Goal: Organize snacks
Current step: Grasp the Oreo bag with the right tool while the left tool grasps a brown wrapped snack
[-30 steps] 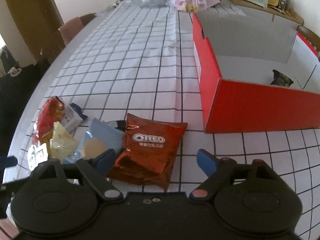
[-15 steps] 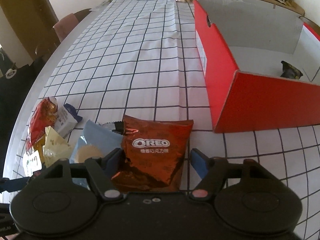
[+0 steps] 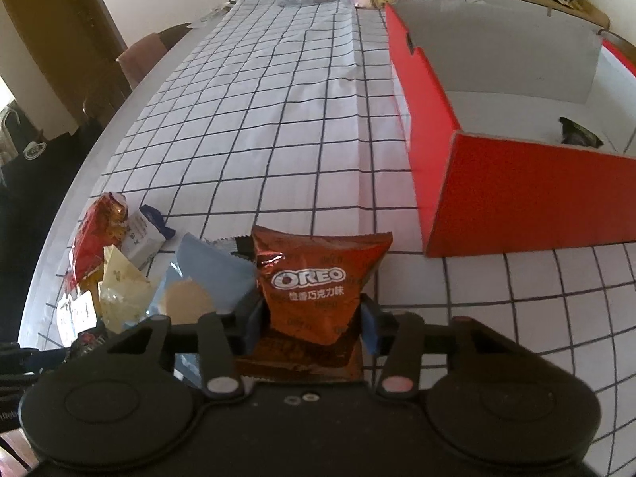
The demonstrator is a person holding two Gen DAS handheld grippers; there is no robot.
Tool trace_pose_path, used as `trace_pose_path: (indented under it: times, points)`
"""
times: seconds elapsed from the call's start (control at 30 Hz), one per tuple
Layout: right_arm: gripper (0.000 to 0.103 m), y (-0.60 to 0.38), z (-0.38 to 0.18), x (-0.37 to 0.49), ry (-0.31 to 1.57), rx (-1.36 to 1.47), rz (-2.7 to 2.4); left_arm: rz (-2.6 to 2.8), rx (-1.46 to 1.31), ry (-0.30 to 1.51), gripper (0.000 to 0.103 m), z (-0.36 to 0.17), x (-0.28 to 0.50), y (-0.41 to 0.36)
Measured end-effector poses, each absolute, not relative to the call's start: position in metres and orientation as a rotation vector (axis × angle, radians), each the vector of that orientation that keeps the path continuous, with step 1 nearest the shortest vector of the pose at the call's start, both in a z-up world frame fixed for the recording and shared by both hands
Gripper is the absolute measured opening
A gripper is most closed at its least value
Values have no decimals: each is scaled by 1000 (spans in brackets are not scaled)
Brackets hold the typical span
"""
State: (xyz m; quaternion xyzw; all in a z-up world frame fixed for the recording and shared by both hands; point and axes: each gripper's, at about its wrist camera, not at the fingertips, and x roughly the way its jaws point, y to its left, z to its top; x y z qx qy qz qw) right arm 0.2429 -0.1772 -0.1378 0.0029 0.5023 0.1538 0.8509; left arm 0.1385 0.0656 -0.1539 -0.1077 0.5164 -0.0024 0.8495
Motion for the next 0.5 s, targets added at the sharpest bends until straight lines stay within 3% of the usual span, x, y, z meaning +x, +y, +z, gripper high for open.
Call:
trace_pose_path:
  times: [0.5]
  points:
    - [44, -215, -100, 206, 1002, 71, 296, -26, -253, 1059, 26, -134, 125, 60]
